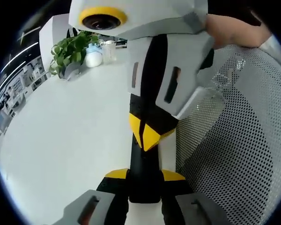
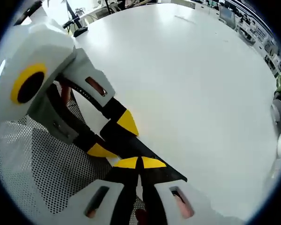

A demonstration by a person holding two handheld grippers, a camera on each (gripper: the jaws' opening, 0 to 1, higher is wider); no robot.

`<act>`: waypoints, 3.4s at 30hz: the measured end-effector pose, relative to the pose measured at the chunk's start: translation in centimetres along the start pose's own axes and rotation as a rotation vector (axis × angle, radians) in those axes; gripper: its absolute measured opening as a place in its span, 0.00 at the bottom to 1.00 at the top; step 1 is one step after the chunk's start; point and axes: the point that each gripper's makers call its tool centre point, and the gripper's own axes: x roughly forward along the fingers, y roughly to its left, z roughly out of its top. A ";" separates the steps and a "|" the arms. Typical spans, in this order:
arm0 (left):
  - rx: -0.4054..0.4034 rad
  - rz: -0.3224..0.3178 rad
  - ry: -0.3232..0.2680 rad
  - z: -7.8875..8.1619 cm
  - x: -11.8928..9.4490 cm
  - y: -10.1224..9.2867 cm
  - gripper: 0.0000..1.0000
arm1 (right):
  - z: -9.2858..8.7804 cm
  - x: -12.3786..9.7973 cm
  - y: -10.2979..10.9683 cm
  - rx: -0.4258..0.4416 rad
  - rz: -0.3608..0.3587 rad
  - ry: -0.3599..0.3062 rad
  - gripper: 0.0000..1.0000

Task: Press the specified remote control buttons in sequence, fully releasing each button before pressing the next.

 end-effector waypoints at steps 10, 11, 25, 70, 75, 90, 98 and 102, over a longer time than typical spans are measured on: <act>-0.001 0.000 -0.002 0.0 0.0 0.0 0.25 | 0.0 0.0 0.0 -0.022 -0.009 0.001 0.00; 0.000 0.000 -0.001 0.0 0.0 0.0 0.25 | 0.0 0.0 0.0 -0.022 -0.008 0.001 0.00; -0.004 0.001 -0.002 0.0 0.1 0.0 0.25 | 0.1 0.1 -0.1 -0.041 -0.040 0.015 0.00; 0.016 0.007 0.017 -0.2 -0.2 0.0 0.25 | 0.0 0.0 -0.1 0.020 -0.002 -0.017 0.00; 0.015 0.008 0.018 -0.3 -0.2 0.0 0.25 | 0.0 0.0 -0.1 0.045 0.010 -0.018 0.00; 0.013 0.008 0.015 -0.3 -0.2 0.0 0.25 | 0.1 0.0 0.1 0.006 0.011 -0.021 0.00; 0.010 0.009 0.010 -0.3 -0.2 0.0 0.25 | 0.6 0.2 0.9 -0.017 0.045 -0.037 0.00; 0.009 0.009 0.010 -0.3 -0.2 0.0 0.25 | 0.6 0.3 1.0 -0.057 0.031 -0.032 0.00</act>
